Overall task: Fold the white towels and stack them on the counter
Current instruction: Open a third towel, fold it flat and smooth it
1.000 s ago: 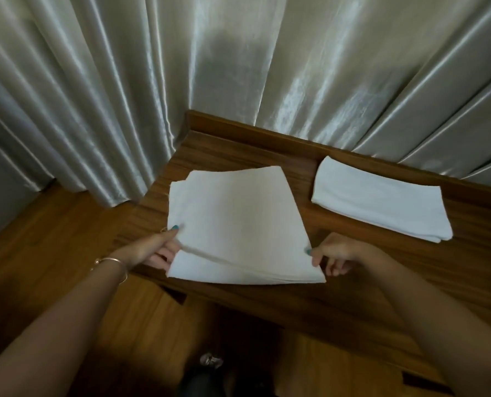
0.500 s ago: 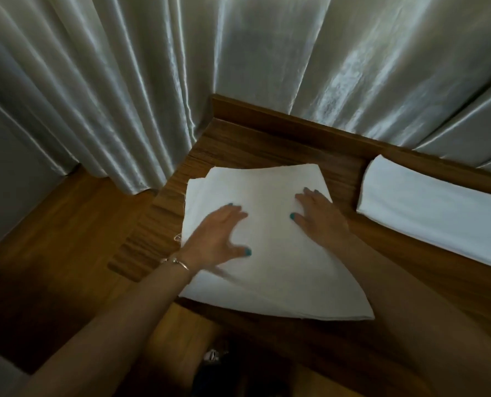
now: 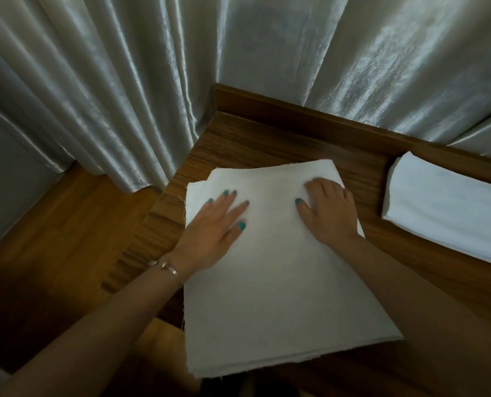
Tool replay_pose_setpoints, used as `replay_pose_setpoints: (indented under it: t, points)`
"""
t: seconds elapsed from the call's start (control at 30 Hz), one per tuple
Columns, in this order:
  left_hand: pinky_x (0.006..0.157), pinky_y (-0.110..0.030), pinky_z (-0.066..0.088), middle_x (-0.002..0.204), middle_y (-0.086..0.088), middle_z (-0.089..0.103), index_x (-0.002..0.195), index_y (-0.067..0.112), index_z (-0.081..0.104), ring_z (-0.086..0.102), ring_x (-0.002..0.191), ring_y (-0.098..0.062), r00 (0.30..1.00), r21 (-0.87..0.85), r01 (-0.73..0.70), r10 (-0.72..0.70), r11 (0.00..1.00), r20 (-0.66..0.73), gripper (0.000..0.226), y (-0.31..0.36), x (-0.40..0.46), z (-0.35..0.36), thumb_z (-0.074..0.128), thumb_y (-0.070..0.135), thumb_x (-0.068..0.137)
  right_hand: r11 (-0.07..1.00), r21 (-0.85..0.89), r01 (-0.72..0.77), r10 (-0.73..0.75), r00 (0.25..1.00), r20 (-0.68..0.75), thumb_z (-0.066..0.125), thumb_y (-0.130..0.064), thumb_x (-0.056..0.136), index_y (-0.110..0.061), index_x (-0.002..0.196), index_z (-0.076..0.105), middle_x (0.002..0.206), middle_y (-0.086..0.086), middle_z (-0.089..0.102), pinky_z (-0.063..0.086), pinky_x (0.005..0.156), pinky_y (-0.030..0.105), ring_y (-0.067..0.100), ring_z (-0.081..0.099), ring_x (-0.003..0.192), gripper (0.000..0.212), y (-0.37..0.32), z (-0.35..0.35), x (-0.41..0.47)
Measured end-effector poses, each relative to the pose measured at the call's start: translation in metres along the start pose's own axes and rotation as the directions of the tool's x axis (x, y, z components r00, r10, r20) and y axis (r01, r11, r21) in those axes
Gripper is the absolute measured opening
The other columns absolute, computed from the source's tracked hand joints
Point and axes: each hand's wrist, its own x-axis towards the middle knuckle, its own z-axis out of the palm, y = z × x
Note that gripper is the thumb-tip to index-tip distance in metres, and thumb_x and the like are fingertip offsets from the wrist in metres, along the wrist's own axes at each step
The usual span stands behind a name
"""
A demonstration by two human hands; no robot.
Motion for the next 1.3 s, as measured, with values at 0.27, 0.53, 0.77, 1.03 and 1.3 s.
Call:
replay_pose_setpoints:
  t: [0.27, 0.53, 0.77, 1.03, 1.3]
  points:
    - [0.117, -0.04, 0.018, 0.155, -0.008, 0.03, 0.146, 0.019, 0.034, 0.022, 0.145, -0.025, 0.927, 0.105, 0.282, -0.243, 0.954, -0.284, 0.052, -0.001, 0.01, 0.023, 0.03, 0.042, 0.099, 0.999, -0.039, 0.015, -0.007, 0.98, 0.199, 0.005, -0.059, 0.094, -0.041, 0.153, 0.001, 0.164, -0.008, -0.002, -0.003, 0.12, 0.042, 0.016, -0.006, 0.15, 0.062, -0.006, 0.016, 0.007]
    - [0.087, -0.043, 0.046, 0.103, -0.012, 0.056, 0.107, 0.005, 0.053, 0.05, 0.097, -0.028, 0.616, -0.425, 0.544, -0.688, 0.724, -0.383, 0.041, -0.008, 0.014, 0.008, 0.067, 0.032, 0.08, 1.0, -0.028, -0.007, 0.012, 0.984, 0.175, 0.009, -0.059, 0.096, -0.042, 0.153, 0.003, 0.164, -0.01, 0.0, -0.004, 0.121, 0.041, 0.014, -0.006, 0.15, 0.06, -0.004, 0.016, 0.006]
    - [0.063, -0.032, 0.045, 0.082, 0.0, 0.055, 0.081, 0.023, 0.053, 0.054, 0.08, -0.021, 0.84, -0.346, 0.413, -0.499, 0.842, -0.213, 0.024, -0.033, 0.038, -0.021, 0.072, 0.019, 0.067, 1.0, -0.01, -0.013, 0.015, 0.987, 0.162, 0.013, -0.058, 0.097, -0.041, 0.153, 0.007, 0.163, -0.01, 0.003, -0.002, 0.121, 0.04, 0.013, -0.004, 0.15, 0.059, -0.005, 0.015, 0.007]
    - [0.059, -0.034, 0.044, 0.082, -0.007, 0.052, 0.083, 0.012, 0.057, 0.051, 0.072, -0.024, 0.865, 0.095, 0.33, -0.26, 0.939, -0.429, 0.025, -0.017, 0.03, -0.014, 0.074, 0.011, 0.064, 1.0, -0.011, -0.024, 0.026, 0.987, 0.157, 0.006, -0.061, 0.094, -0.04, 0.153, 0.01, 0.163, -0.009, 0.007, 0.001, 0.122, 0.042, 0.015, 0.0, 0.151, 0.062, -0.007, 0.014, 0.008]
    - [0.062, -0.03, 0.033, 0.082, -0.012, 0.057, 0.079, 0.008, 0.059, 0.05, 0.072, -0.027, 0.809, 0.097, 0.403, -0.305, 0.91, -0.502, 0.017, -0.021, 0.022, -0.008, 0.072, 0.017, 0.073, 1.0, -0.005, -0.029, 0.03, 0.989, 0.146, 0.011, -0.06, 0.096, -0.041, 0.153, 0.012, 0.163, -0.008, 0.01, 0.001, 0.121, 0.042, 0.015, 0.003, 0.151, 0.06, -0.007, 0.015, 0.007]
